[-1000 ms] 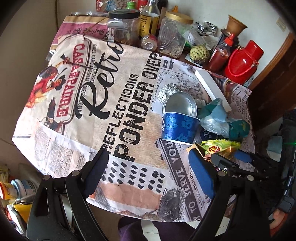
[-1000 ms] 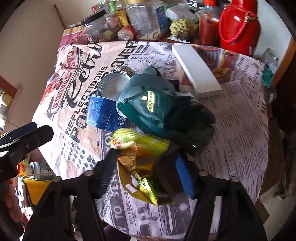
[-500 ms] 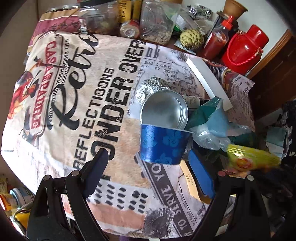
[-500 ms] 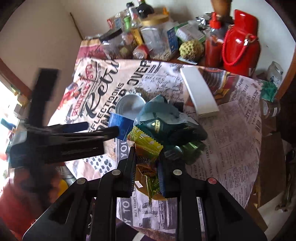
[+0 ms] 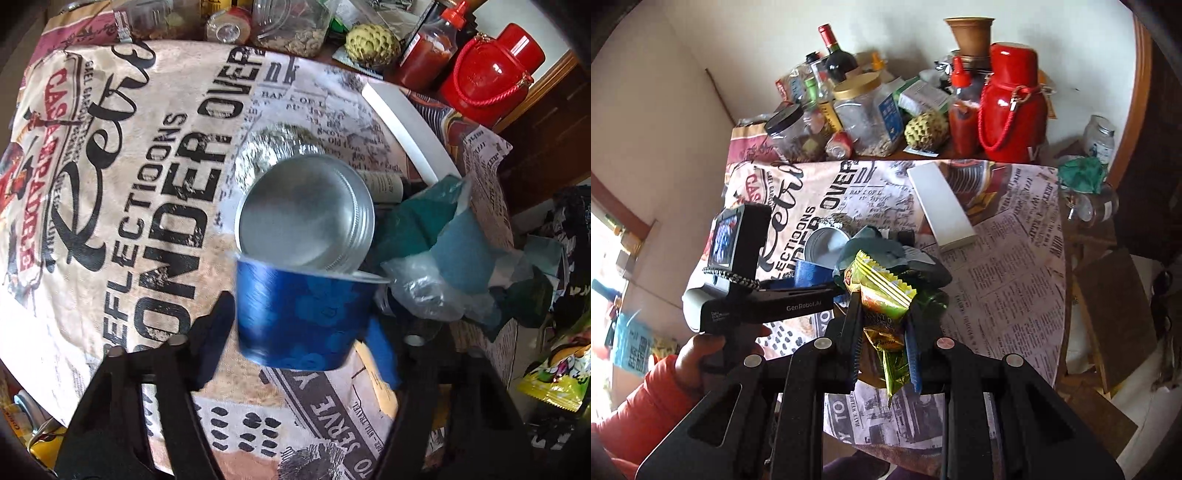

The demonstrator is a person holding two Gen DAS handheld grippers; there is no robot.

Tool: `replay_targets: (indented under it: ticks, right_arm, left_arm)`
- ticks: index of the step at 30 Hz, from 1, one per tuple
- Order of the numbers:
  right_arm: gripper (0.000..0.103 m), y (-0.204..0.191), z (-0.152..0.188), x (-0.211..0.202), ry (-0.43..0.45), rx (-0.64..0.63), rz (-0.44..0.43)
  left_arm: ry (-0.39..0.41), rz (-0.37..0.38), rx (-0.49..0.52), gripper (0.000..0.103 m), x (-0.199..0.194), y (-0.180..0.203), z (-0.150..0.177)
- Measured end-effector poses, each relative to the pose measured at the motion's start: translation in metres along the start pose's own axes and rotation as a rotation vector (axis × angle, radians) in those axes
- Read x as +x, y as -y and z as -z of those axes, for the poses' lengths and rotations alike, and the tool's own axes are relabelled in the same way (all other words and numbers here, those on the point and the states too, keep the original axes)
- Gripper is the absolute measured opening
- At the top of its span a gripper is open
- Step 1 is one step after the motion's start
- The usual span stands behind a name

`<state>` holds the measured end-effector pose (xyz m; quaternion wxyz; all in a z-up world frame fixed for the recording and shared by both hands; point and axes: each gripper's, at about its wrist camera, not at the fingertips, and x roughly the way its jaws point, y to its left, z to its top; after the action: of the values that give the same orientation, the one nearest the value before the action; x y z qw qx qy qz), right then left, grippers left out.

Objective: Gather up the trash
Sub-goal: 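Grasp the blue paper cup with left gripper while right gripper grasps the yellow snack wrapper, then carry the blue cup and yellow wrapper down over the white bucket with both grippers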

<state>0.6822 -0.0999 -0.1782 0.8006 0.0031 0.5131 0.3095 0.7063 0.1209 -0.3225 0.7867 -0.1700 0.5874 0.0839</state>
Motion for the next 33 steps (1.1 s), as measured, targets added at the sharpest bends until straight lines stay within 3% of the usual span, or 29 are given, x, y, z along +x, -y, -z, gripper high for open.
replay_targets:
  ticks: [6,19,25,33]
  right_arm:
    - [0.019,-0.009,0.008,-0.011,0.032,0.015,0.024]
    - [0.019,-0.05,0.033,-0.047,0.161,0.076,0.106]
    - [0.019,-0.076,0.061,-0.071,0.224,0.14,0.124]
    - [0.019,-0.098,0.094,-0.096,0.263,0.162,0.168]
  left_arm:
    - [0.063,0.023,0.016,0.06,-0.029,-0.006,0.014]
    - [0.228,0.098,0.103,0.059,-0.139,-0.05,0.063]
    - [0.33,0.101,0.18,0.059,-0.198,-0.063,0.097]
    - [0.374,0.119,0.248,0.059,-0.245,-0.071,0.148]
